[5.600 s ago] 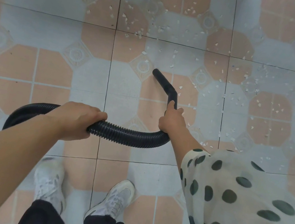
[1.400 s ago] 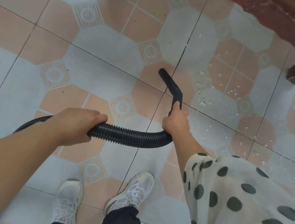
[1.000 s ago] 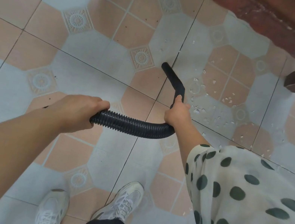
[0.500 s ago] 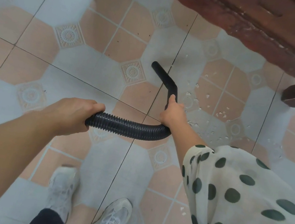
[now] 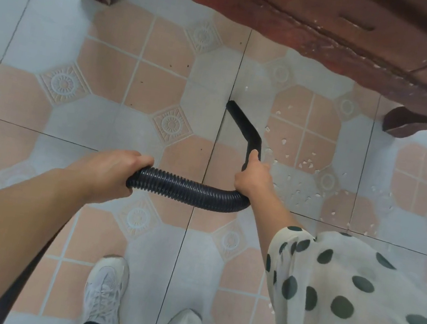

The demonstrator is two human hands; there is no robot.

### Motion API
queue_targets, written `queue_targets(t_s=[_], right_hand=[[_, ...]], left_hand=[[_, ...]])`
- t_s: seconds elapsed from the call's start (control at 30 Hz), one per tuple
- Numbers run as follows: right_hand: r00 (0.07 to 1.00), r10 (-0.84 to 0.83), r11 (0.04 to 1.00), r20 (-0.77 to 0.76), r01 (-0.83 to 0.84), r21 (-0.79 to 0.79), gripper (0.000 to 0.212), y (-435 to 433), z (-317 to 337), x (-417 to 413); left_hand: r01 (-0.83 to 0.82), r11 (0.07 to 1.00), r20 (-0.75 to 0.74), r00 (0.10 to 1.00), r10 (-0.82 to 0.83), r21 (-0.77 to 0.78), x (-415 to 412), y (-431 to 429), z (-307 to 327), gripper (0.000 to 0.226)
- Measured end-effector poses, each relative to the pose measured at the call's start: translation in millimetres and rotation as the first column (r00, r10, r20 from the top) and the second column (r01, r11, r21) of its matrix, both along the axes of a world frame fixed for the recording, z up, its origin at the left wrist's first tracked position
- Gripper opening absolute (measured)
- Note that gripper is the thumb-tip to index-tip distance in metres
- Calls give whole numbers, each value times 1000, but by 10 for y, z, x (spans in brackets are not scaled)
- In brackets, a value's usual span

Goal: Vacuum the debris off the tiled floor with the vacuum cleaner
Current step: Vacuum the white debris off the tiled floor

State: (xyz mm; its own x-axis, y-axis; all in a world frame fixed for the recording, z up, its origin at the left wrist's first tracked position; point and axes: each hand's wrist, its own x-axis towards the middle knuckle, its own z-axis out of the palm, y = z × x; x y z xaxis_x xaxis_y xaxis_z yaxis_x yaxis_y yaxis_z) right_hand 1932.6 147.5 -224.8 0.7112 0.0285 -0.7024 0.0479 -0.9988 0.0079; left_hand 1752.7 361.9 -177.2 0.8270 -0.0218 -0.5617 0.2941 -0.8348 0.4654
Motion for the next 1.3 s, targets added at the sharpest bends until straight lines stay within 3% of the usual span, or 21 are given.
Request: queue_targets(t_s=[0.5, 1.03, 1.3], right_hand=[[995, -63, 998, 83, 63, -7, 75, 178, -57, 338], [983, -178, 980, 47, 181, -84, 78, -1085, -2, -427], [973, -209, 972, 95, 217, -86, 79, -1503, -14, -191]], left_hand=[[44, 999, 79, 996, -45, 16, 269, 106, -187, 27], [261, 965, -55, 963, -263, -41, -24, -829, -107, 28], [240, 967, -27, 970, -243, -81, 111, -1244, -218, 28]])
